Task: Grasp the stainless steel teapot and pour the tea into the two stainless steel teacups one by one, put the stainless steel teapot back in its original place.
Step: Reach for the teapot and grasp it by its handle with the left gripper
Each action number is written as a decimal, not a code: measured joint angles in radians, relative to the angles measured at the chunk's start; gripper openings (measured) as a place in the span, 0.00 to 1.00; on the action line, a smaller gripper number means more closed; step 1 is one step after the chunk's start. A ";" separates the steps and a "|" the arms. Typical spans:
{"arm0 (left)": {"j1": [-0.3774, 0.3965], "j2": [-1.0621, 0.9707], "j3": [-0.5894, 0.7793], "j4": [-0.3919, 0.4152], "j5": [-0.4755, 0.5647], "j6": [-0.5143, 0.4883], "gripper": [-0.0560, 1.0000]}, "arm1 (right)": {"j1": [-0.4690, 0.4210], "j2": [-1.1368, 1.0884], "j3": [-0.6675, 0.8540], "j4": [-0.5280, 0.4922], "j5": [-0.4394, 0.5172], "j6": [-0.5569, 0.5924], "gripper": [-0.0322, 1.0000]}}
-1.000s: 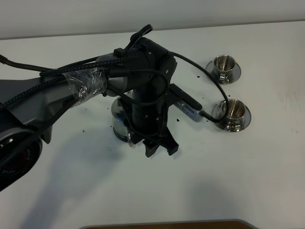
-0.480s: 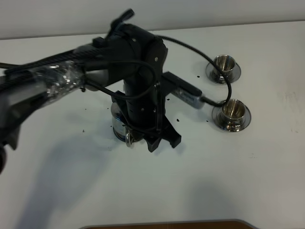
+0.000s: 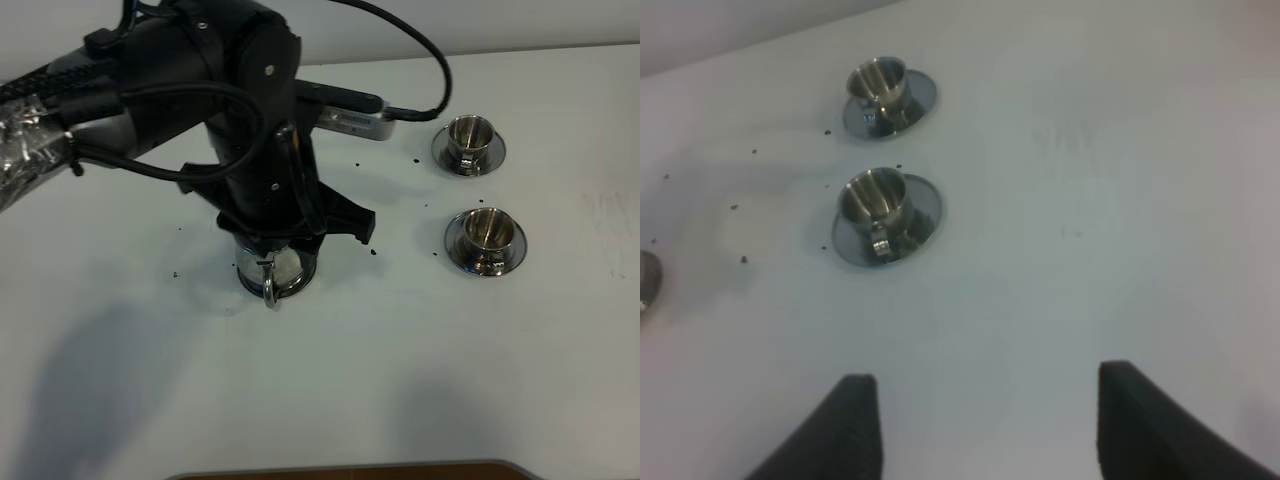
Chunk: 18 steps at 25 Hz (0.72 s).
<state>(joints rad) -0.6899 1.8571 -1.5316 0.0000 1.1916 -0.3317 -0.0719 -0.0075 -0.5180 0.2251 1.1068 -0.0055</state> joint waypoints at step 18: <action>0.089 0.031 0.119 -0.018 -0.005 -0.042 0.50 | 0.000 0.000 0.000 0.000 0.000 0.000 0.50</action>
<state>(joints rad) -0.6014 1.8880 -1.4129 -0.0179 1.1868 -0.3739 -0.0719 -0.0075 -0.5180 0.2251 1.1068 -0.0055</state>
